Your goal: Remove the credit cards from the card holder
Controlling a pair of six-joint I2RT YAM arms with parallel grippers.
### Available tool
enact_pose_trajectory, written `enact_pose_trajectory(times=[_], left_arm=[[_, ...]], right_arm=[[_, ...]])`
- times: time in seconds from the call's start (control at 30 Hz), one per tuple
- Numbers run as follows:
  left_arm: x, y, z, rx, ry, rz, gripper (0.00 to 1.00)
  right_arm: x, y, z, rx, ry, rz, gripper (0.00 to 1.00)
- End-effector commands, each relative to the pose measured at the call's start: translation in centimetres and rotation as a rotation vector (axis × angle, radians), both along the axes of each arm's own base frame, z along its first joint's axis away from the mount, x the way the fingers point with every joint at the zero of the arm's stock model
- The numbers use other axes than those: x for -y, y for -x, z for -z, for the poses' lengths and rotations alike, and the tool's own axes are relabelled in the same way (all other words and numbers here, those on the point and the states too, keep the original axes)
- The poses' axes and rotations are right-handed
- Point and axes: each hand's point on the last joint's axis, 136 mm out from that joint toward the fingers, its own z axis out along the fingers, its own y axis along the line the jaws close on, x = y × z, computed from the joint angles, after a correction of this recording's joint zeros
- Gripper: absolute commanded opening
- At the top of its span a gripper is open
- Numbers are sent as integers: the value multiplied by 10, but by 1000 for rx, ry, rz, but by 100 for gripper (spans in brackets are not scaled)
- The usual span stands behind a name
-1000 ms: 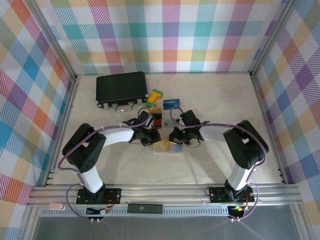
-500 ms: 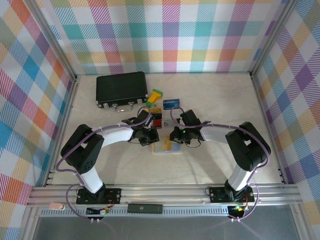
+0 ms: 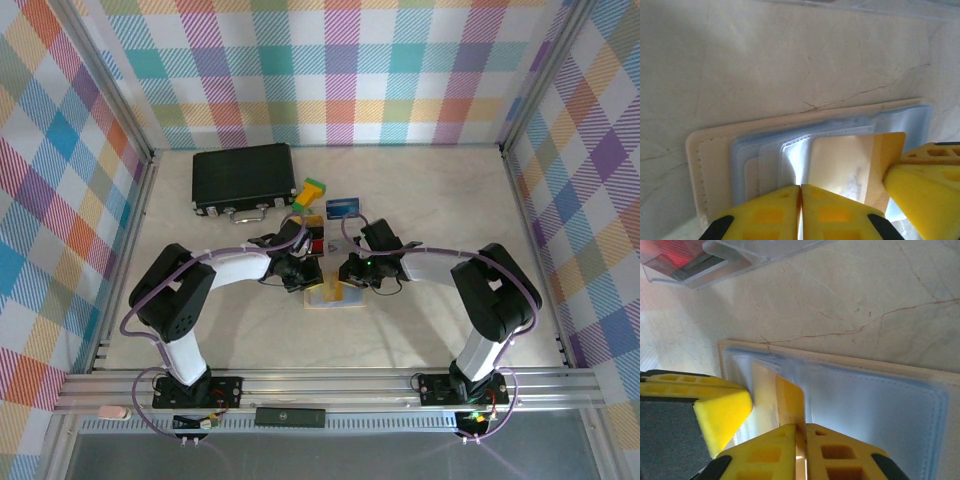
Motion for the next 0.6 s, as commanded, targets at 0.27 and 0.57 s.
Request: enact_pose_trajectory(times=[0.27, 0.57], left_arm=[[-23, 16, 27, -73, -145, -7, 8], [-25, 16, 30, -76, -158, -7, 8]], right_arm=[[-5, 8, 12, -57, -23, -36, 20], [-4, 6, 11, -49, -11, -33, 12]])
